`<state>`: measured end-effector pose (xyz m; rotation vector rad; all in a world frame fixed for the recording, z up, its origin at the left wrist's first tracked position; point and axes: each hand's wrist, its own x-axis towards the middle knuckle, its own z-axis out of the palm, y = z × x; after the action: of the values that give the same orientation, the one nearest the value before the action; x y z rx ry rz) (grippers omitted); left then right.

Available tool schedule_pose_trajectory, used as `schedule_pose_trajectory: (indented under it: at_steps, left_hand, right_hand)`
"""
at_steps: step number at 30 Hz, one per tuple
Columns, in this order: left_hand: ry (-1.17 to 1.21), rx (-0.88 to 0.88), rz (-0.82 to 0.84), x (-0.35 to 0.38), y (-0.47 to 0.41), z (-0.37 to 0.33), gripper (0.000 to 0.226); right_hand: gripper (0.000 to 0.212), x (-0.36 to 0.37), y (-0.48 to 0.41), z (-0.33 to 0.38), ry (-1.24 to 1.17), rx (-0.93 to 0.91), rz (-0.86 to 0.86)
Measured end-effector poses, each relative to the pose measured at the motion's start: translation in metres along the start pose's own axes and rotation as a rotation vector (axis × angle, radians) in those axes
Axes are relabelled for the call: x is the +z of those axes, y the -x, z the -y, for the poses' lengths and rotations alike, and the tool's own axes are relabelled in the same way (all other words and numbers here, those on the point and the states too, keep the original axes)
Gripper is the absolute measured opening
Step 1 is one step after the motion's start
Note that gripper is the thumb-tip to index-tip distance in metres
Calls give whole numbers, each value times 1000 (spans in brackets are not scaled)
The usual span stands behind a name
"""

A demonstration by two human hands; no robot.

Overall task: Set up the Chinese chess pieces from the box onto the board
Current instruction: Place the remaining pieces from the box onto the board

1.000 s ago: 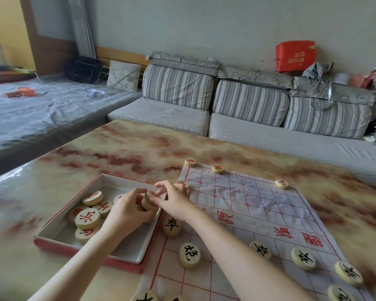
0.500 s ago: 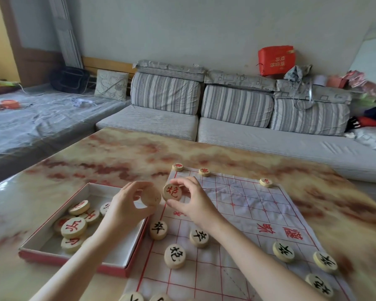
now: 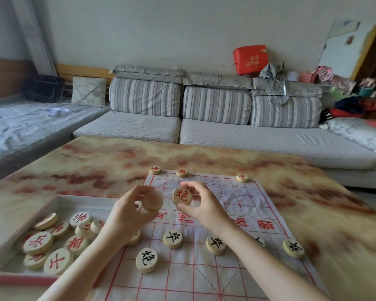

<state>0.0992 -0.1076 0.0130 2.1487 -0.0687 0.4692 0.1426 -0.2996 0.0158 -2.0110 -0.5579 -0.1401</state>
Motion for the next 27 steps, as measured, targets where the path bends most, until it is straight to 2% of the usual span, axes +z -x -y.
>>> schedule_pose_trajectory:
  at_steps: [9,15,23,27]
  left_hand:
    - [-40,32,55,37,-7,-8,47]
    - [-15,43,117,69,-13,-22,47]
    - [-3,33,216,123,-36,-33,47]
    - [-15,47,240,147,-48,-34,48]
  right_hand:
    - [48,-38,17,-25,12,65,-40]
    - [51,-74,23,-59,36,188,-60]
    - [49,-141,-3,-142,71,427,-265]
    - [54,-156,-32,-176,99,447,-305]
